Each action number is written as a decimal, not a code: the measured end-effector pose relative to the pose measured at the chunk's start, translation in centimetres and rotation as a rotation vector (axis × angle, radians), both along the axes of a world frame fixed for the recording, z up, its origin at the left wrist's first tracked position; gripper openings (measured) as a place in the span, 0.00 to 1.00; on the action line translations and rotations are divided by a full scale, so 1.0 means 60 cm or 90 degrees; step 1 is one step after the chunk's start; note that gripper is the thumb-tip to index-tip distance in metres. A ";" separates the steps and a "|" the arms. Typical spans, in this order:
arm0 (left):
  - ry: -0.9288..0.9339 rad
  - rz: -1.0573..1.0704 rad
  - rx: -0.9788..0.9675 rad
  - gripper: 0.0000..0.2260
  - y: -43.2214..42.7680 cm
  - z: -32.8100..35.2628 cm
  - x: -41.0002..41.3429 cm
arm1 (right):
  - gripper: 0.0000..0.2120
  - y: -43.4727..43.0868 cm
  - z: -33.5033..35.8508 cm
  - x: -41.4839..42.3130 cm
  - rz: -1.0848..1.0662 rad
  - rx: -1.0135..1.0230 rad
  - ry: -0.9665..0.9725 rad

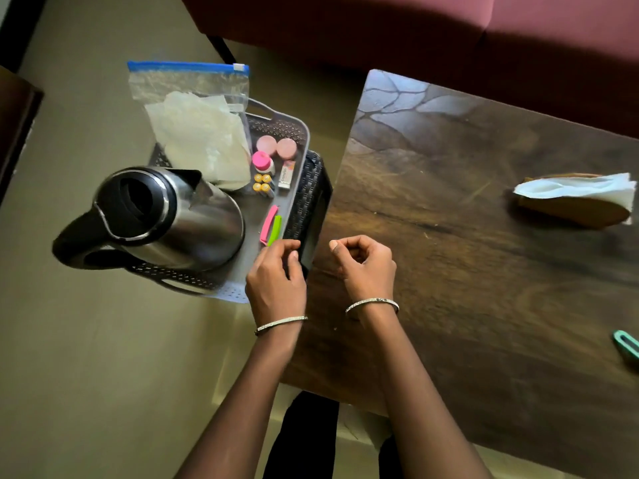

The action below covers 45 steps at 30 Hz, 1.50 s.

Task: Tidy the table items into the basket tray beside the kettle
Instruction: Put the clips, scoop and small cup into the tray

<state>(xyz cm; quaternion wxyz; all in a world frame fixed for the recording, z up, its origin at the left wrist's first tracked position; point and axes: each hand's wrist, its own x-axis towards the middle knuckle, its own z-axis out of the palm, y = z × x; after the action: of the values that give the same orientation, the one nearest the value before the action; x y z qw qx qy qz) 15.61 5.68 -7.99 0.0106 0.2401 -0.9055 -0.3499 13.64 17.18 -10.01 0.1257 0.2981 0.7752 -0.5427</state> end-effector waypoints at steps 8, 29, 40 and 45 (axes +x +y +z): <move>-0.015 -0.110 0.104 0.05 0.166 0.018 0.064 | 0.05 0.174 0.018 0.101 -0.095 -0.020 0.010; -0.123 -0.360 0.130 0.03 0.710 0.017 0.200 | 0.05 0.790 0.046 0.325 -0.412 0.049 -0.010; -0.161 -0.631 -0.200 0.25 0.832 -0.055 0.191 | 0.06 0.963 0.009 0.319 -0.474 0.149 -0.015; -0.124 -0.632 -0.233 0.19 0.845 -0.075 0.178 | 0.15 1.008 -0.005 0.261 -0.364 0.229 0.009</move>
<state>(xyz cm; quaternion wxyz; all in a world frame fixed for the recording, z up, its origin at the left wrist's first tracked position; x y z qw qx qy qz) 26.29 56.36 -12.50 -0.1988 -0.1915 -0.9529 -0.1256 29.29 77.65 -10.32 -0.0913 0.5171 0.7443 -0.4128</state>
